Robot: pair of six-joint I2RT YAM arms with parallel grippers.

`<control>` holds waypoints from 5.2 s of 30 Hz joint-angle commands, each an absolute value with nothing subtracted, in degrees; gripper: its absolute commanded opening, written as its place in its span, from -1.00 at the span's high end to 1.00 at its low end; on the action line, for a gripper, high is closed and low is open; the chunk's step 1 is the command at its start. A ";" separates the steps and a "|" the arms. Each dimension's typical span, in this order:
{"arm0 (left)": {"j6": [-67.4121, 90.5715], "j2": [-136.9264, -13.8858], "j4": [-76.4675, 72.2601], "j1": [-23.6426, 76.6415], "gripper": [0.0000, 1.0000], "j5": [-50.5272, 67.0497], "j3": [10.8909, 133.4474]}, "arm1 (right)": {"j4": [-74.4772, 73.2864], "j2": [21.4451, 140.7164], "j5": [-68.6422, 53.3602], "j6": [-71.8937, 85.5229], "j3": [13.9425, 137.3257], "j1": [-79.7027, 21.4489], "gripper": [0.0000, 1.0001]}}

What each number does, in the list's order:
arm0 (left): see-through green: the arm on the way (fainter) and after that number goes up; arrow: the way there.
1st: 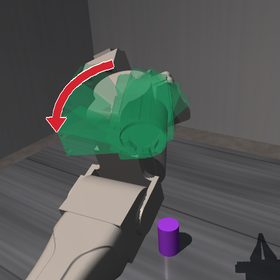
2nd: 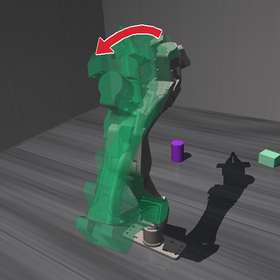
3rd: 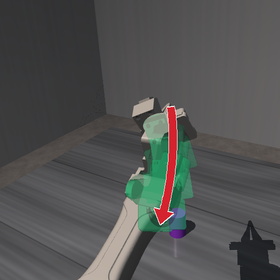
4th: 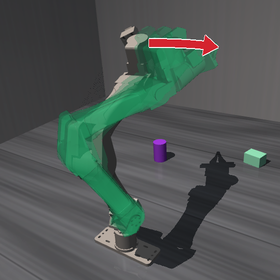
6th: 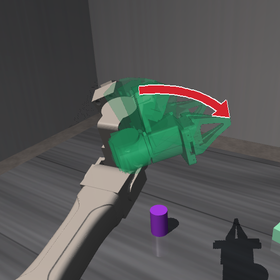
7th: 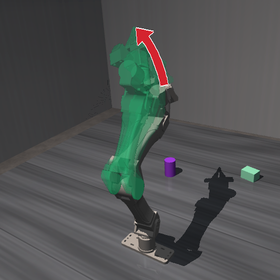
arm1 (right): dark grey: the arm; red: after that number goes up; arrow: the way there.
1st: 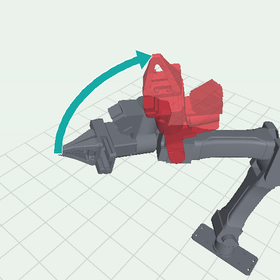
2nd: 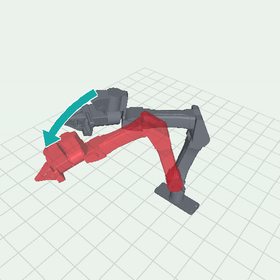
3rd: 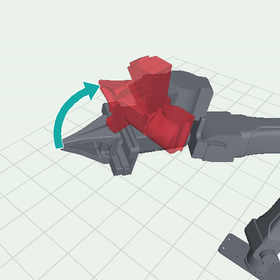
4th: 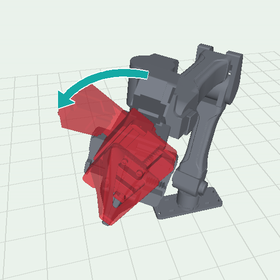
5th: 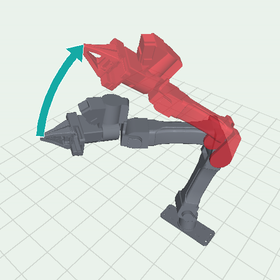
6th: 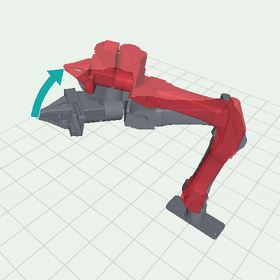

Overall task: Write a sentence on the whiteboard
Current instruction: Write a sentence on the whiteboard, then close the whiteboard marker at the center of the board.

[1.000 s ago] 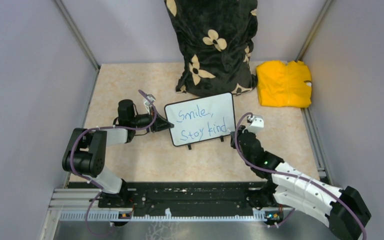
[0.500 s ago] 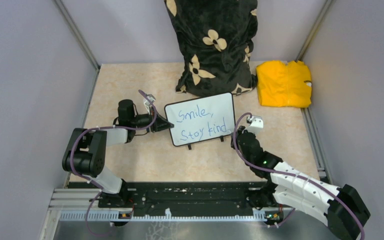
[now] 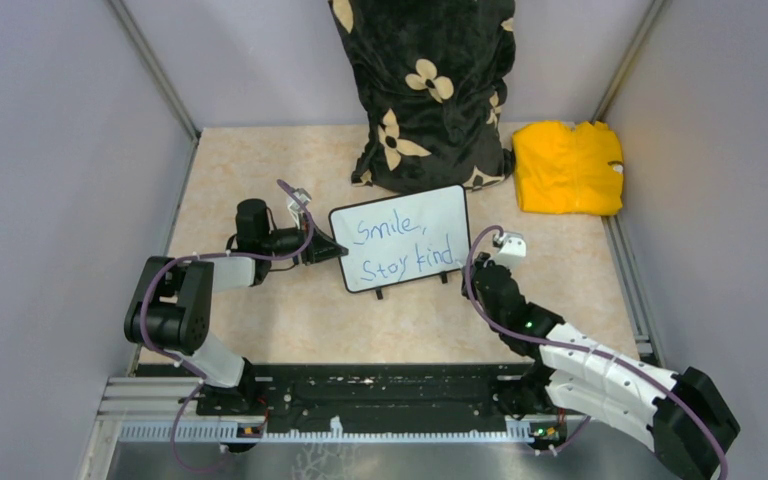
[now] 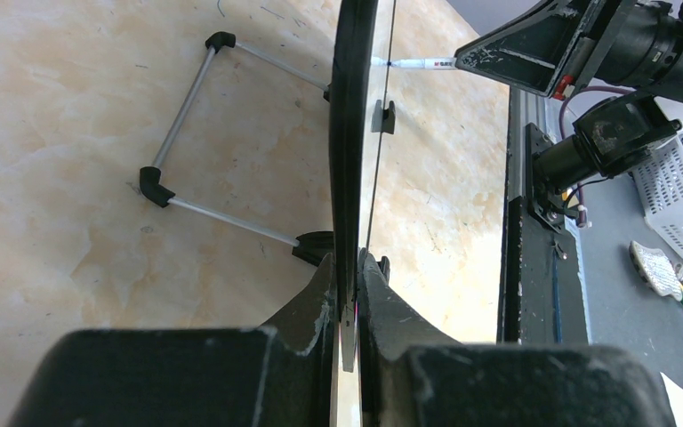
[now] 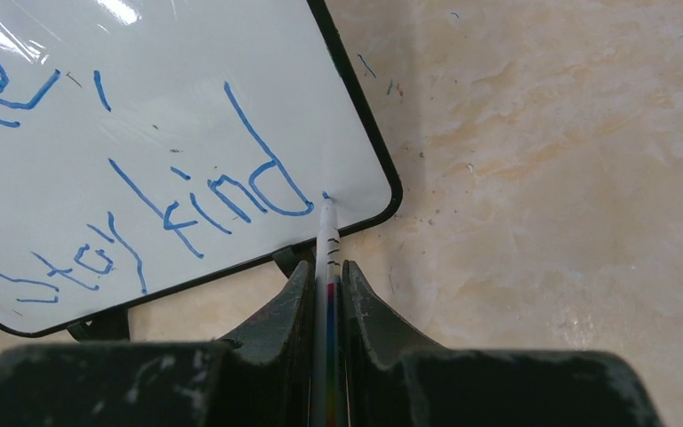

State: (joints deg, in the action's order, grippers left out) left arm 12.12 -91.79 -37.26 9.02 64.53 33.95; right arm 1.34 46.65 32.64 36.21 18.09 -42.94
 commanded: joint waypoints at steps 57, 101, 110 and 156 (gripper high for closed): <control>10.46 -86.71 -32.57 9.58 -0.97 56.48 33.36 | -6.33 40.16 13.03 20.58 35.81 -41.93 1.00; 34.74 -55.68 17.27 9.40 -0.97 -12.09 37.75 | -13.50 42.33 13.97 15.48 50.51 -42.00 1.00; 31.65 -59.20 14.24 9.46 -0.97 -6.34 38.47 | -8.83 40.52 16.82 10.64 50.18 -41.95 1.00; 20.38 -102.30 33.28 12.45 -0.15 -11.58 65.92 | -13.75 31.08 16.93 17.23 43.81 -43.07 1.00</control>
